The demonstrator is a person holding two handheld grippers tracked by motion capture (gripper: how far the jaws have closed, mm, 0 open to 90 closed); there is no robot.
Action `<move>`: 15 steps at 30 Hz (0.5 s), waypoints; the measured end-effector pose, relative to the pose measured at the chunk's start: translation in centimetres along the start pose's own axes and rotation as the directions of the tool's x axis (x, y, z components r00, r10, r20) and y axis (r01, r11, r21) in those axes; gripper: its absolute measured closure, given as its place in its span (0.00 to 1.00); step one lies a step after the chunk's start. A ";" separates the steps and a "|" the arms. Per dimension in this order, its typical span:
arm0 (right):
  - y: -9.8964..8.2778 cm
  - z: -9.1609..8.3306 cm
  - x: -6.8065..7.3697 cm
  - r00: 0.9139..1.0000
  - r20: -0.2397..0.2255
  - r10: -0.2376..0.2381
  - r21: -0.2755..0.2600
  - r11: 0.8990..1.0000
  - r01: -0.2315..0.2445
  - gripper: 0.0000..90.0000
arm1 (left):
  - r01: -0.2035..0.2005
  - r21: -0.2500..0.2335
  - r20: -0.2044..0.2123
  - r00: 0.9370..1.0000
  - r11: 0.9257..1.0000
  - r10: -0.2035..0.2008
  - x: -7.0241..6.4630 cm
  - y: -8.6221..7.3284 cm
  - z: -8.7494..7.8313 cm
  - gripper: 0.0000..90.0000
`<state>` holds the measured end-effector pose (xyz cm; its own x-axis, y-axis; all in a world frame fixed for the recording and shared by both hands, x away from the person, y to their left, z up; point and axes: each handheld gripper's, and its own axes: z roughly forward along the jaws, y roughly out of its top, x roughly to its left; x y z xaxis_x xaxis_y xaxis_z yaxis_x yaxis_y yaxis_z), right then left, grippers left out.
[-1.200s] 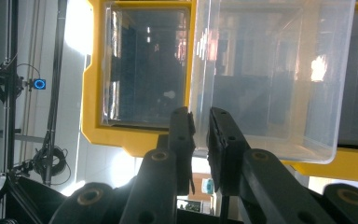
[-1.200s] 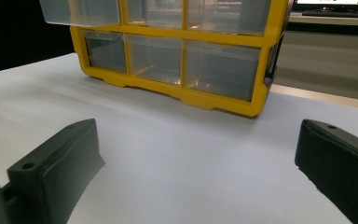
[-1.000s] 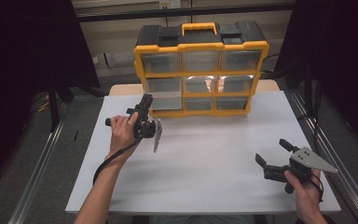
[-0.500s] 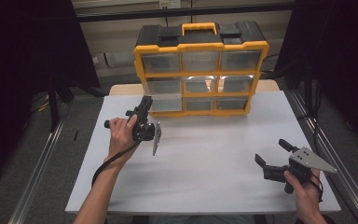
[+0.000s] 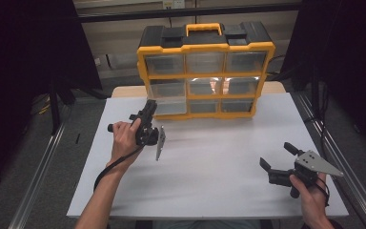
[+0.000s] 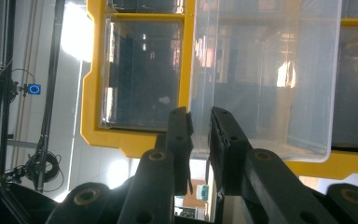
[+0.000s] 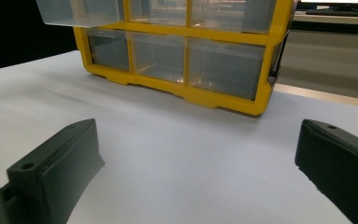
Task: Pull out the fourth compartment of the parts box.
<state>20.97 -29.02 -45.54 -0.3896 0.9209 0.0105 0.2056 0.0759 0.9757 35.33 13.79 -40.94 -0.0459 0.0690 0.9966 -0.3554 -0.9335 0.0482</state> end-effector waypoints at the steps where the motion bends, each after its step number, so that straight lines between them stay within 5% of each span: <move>1: 0.0 0.0 0.0 1.000 0.001 -0.006 0.000 1.000 0.006 0.00 | 0.006 -0.007 -0.001 1.000 1.000 -0.006 0.0 0.0 -0.1 0.87; 5: 0.0 0.1 0.0 1.000 -0.002 -0.004 0.001 1.000 0.004 0.00 | -0.057 0.000 -0.003 0.998 0.998 0.057 -0.1 0.5 0.0 0.89; 9: 0.0 0.1 0.1 1.000 0.002 0.000 -0.003 1.000 0.000 0.00 | -0.011 -0.030 0.000 1.000 0.999 0.011 -0.2 0.7 0.0 0.87; 15: 0.0 0.0 0.0 1.000 0.002 0.001 -0.001 1.000 -0.001 0.00 | 0.083 -0.005 0.006 0.997 0.997 -0.083 0.3 -0.1 0.1 0.76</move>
<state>21.00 -29.01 -45.58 -0.3875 0.9218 0.0108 0.2053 0.0749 0.9758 35.43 13.87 -40.68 -0.0107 0.1438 0.9896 -0.3624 -0.9229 0.1302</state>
